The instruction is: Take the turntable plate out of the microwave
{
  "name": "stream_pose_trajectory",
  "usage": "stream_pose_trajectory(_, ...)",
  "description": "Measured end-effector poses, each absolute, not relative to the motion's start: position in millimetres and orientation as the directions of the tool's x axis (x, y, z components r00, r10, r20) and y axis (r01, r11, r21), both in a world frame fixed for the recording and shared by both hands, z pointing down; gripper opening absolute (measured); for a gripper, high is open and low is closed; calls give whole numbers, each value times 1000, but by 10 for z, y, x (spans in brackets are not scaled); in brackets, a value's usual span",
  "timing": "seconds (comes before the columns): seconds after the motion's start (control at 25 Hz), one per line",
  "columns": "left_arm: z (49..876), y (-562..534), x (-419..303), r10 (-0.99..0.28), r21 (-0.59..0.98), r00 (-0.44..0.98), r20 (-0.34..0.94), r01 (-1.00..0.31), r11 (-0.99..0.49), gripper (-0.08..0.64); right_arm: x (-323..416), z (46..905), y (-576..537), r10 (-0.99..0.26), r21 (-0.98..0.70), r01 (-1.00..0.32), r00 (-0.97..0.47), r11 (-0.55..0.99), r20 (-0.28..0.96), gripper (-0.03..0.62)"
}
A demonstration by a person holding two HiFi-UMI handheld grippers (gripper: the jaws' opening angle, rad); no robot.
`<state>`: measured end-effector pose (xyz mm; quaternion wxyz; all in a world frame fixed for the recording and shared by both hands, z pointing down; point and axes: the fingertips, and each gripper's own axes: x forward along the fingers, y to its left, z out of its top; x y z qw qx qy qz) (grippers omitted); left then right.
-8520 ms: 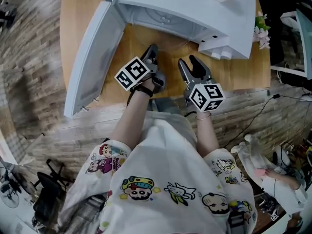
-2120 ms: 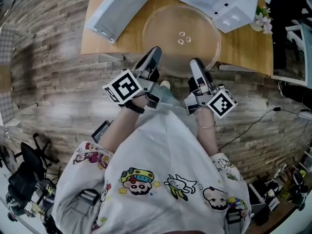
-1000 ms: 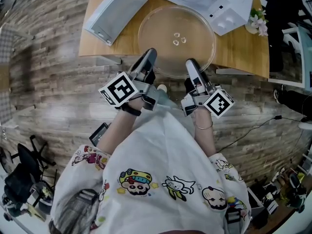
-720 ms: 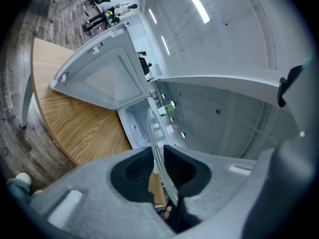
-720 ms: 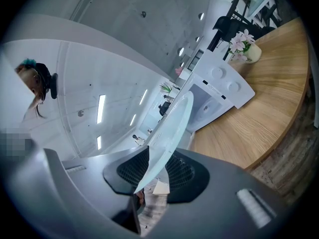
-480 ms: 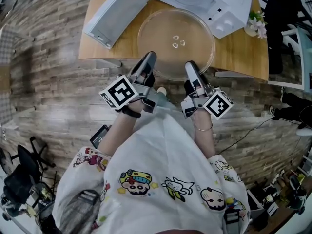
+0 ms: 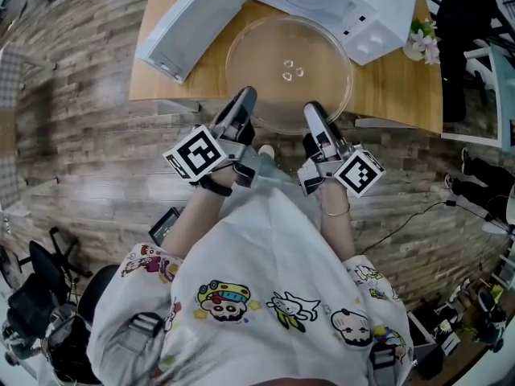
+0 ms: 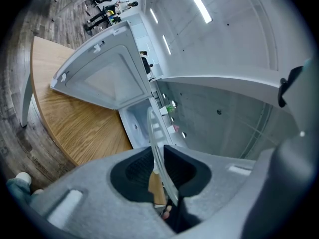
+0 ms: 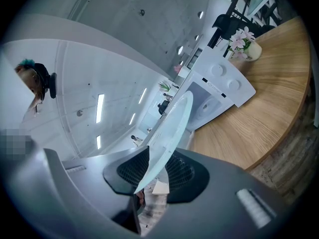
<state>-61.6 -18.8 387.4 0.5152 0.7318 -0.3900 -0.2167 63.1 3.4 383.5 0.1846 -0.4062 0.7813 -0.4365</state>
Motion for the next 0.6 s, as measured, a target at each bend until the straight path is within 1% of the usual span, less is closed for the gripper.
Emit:
stream_pose_trajectory(0.28, 3913, -227, -629, -792, 926, 604, 90, -343, -156, 60, 615, 3862, -7, -796, -835, -474, -601, 281, 74, 116)
stream_pose_trajectory(0.48, 3915, -234, -638, -791, 928, 605, 90, -340, -155, 60, 637, 3870, -16, -800, -819, -505, -591, 272, 99, 117)
stream_pose_trajectory(0.6, 3916, -239, -633, -791, 928, 605, 90, -339, -153, 60, 623, 3868, -17, -798, -830, -486, -597, 274, 86, 116)
